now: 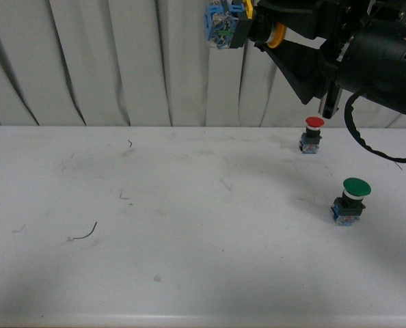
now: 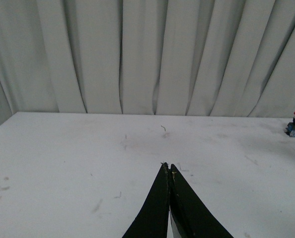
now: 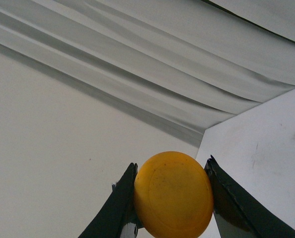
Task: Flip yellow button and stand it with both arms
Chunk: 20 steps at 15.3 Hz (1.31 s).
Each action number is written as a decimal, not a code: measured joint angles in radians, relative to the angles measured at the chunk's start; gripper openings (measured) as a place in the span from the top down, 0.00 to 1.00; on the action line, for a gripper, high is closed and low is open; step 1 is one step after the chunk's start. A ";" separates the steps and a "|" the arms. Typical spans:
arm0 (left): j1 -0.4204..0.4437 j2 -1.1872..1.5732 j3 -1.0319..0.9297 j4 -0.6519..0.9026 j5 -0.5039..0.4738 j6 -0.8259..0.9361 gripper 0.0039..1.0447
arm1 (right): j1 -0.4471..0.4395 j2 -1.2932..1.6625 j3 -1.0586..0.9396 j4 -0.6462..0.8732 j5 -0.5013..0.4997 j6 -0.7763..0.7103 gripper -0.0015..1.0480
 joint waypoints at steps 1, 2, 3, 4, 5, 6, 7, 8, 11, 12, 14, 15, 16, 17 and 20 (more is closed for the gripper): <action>0.000 0.000 -0.011 -0.015 -0.001 0.000 0.99 | 0.000 0.000 0.000 0.000 0.003 0.000 0.66; 0.000 0.000 -0.011 -0.014 0.000 0.000 0.99 | 0.000 0.000 0.000 0.000 0.003 -0.002 0.66; 0.000 -0.002 -0.011 0.002 0.000 0.000 0.99 | -0.001 0.000 0.000 -0.001 0.004 -0.002 0.66; 0.000 -0.002 -0.011 -0.007 0.000 0.000 0.99 | -0.001 0.000 0.000 -0.002 0.003 -0.002 0.66; 0.000 -0.002 -0.011 -0.006 0.000 0.000 0.99 | -0.001 -0.002 0.000 0.000 0.003 -0.002 0.66; 0.000 -0.002 -0.011 -0.006 0.000 0.000 0.99 | -0.001 -0.002 0.000 0.000 0.003 -0.002 0.66; 0.000 -0.002 -0.011 -0.005 0.000 0.000 0.99 | -0.001 -0.002 0.000 0.000 0.003 -0.003 0.66; 0.000 -0.002 -0.011 -0.005 0.000 0.000 0.89 | 0.000 -0.004 0.000 0.000 0.008 -0.013 0.66; 0.000 -0.002 -0.011 -0.005 0.000 0.000 0.40 | -0.017 -0.031 0.041 -0.240 0.098 -0.197 0.66; 0.000 -0.002 -0.011 -0.006 0.000 0.000 0.35 | -0.024 -0.037 0.058 -0.309 0.138 -0.247 0.66; 0.000 -0.002 -0.011 -0.006 0.000 0.000 0.23 | -0.038 -0.046 0.087 -0.428 0.203 -0.343 0.66; 0.000 -0.002 -0.011 -0.005 0.000 0.000 0.16 | -0.045 -0.052 0.107 -0.496 0.250 -0.418 0.66; 0.000 -0.002 -0.011 -0.006 0.000 0.000 0.09 | -0.055 -0.058 0.126 -0.560 0.294 -0.492 0.66; 0.000 -0.002 -0.011 -0.005 0.000 0.001 0.05 | -0.059 -0.060 0.140 -0.603 0.335 -0.551 0.66; 0.000 -0.002 -0.011 -0.005 0.000 0.001 0.07 | -0.082 -0.062 0.183 -0.721 0.463 -0.758 0.66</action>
